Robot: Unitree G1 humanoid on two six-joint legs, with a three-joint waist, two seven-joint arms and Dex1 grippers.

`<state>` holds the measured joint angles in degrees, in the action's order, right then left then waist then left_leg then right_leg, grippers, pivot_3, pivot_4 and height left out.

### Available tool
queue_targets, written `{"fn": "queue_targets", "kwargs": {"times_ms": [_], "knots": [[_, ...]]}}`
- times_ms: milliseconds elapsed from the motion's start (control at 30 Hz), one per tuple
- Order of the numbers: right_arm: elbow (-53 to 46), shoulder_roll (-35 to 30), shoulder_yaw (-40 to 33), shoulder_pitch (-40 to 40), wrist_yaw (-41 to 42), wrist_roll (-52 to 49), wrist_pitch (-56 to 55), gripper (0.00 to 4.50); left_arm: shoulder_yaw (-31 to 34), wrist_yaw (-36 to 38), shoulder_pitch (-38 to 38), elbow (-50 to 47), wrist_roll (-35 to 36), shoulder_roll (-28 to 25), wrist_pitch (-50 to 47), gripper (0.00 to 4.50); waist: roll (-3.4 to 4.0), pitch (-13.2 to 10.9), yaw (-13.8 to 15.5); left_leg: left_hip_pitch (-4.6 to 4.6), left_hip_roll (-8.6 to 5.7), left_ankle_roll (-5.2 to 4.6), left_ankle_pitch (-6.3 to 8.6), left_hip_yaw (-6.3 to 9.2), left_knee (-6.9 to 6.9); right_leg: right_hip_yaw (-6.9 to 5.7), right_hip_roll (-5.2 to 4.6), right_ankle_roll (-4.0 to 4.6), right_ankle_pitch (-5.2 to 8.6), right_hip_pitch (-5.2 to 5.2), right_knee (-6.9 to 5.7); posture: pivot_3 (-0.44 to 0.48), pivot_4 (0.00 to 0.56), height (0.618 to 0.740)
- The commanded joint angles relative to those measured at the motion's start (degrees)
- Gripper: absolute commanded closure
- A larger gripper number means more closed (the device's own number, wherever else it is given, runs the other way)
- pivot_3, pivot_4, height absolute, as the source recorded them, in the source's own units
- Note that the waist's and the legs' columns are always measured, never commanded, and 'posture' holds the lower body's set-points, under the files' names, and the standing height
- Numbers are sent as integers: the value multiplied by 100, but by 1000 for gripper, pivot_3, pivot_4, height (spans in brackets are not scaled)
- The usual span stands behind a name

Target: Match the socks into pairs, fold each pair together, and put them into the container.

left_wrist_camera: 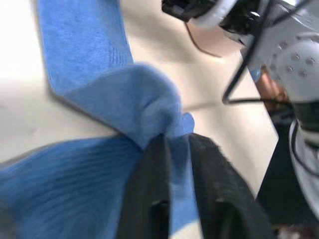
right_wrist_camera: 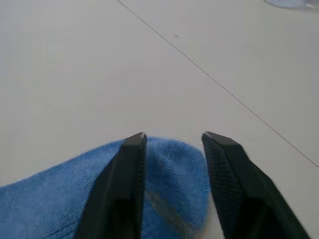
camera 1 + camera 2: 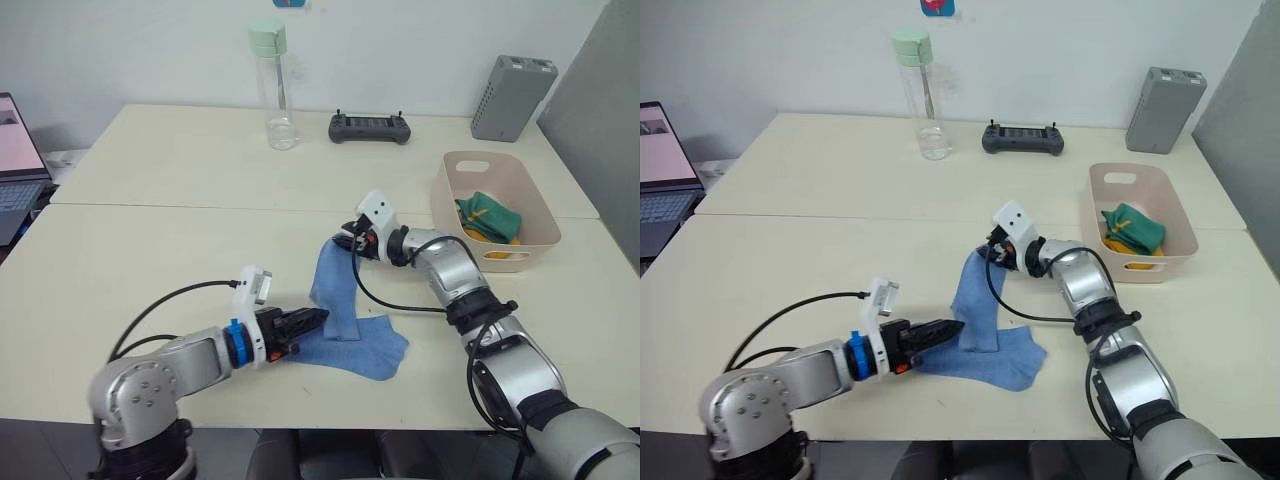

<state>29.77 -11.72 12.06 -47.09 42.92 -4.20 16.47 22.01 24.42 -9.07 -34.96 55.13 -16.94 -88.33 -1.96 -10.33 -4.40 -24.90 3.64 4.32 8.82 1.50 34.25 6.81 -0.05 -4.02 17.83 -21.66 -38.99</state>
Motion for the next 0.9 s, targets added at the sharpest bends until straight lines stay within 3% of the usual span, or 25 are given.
{"fn": "queue_targets", "kwargs": {"times_ms": [33,167,233,300,400,500,667,900], "knots": [[-1517,-342,-268,323,207,-355,569,1384,5,1029,195,-458,295,-1248,531,2577,3,-2,-6,1,-1,1,1,-3,-2,4,-1,2,1,-3,-1,0,150,740],[-2574,-615,-317,705,273,-607,1216,90,-314,2015,284,-35,-256,-2539,1665,1379,6,-3,-9,4,1,1,1,-6,-13,4,-2,17,11,-11,0,0,150,740],[-3150,-845,-315,1006,436,-776,1483,0,-662,2423,-30,568,-836,-2878,2597,736,6,-3,6,8,2,1,1,-10,-17,6,-2,24,15,-15,1,0,150,740],[-3624,-1076,-304,1303,598,-932,1657,0,-1105,2631,-512,1246,-1424,-2902,3494,736,6,-3,72,7,2,1,1,-11,-19,6,-2,43,29,-17,3,0,150,740],[-4211,-1409,-297,1705,760,-1098,1787,0,-2046,2769,-1314,2404,-2572,-2749,4827,736,5,-3,166,4,-1,0,0,-15,-18,7,-3,43,46,-19,6,0,150,740],[-5021,-1815,-252,2201,1004,-1350,1981,0,-2783,2758,-2311,3942,-3569,-2160,6221,736,6,-4,213,-4,-3,0,1,-28,-20,19,-5,10,27,-26,10,0,150,740],[-5728,-2476,183,2822,1310,-1254,1885,0,-3314,3015,-3430,6158,-4342,-1226,7629,736,4,-3,265,-44,0,-2,1,-17,-20,8,3,16,23,-57,5,0,150,740],[-5560,-2506,881,2811,1134,-626,1360,0,-3461,2926,-4679,8855,-5086,-235,8927,736,2,-4,206,-55,0,-4,1,-7,-11,3,9,1,27,-64,0,0,150,740]]}}
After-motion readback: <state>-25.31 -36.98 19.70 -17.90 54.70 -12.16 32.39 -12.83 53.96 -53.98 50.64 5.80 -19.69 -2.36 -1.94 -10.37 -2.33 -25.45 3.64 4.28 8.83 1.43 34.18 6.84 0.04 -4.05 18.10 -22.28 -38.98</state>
